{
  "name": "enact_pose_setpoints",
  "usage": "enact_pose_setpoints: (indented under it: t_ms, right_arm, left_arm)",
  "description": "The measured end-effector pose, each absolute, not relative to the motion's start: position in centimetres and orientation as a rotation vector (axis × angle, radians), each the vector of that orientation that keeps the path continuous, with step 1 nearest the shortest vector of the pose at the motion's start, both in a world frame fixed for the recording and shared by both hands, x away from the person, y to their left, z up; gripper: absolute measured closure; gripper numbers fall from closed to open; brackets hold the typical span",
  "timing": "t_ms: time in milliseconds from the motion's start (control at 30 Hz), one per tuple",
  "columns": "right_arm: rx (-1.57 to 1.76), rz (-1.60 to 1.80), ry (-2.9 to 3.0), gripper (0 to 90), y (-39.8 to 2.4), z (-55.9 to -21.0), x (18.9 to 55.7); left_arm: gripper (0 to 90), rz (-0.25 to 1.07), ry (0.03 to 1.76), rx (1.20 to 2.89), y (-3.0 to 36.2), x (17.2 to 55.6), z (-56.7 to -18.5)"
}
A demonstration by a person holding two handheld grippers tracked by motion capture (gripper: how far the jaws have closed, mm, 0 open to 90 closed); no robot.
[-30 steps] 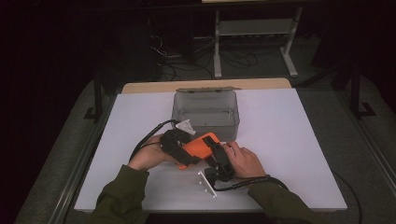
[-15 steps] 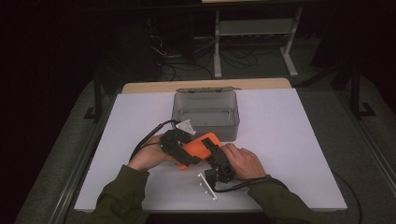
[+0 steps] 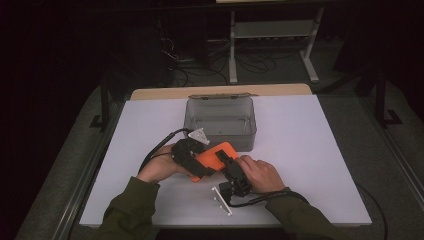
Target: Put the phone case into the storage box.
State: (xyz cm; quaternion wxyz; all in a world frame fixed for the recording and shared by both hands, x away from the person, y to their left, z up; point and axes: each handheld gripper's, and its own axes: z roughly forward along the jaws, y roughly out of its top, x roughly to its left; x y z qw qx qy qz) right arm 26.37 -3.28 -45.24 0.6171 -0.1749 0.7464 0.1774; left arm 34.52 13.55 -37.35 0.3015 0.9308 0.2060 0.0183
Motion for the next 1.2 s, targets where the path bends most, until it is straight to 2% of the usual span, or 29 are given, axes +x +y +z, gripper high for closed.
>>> enact_pose_setpoints:
  t_ms: [467, 933, 1200]
  right_arm:
    - [-0.397, 0.386, 1.744, 62.0, -3.30, -45.34, 26.31]
    - [-0.415, 0.381, 1.748, 72.0, -3.23, -45.27, 26.03]
    - [-0.418, 0.373, 1.741, 74.3, -3.18, -45.35, 25.95]
  left_arm:
    - [15.0, 0.048, 0.550, 2.467, 13.59, 34.54, -37.33]
    - [15.0, 0.049, 0.559, 2.465, 13.56, 34.56, -37.41]
    - [15.0, 0.041, 0.562, 2.464, 13.56, 34.57, -37.39]
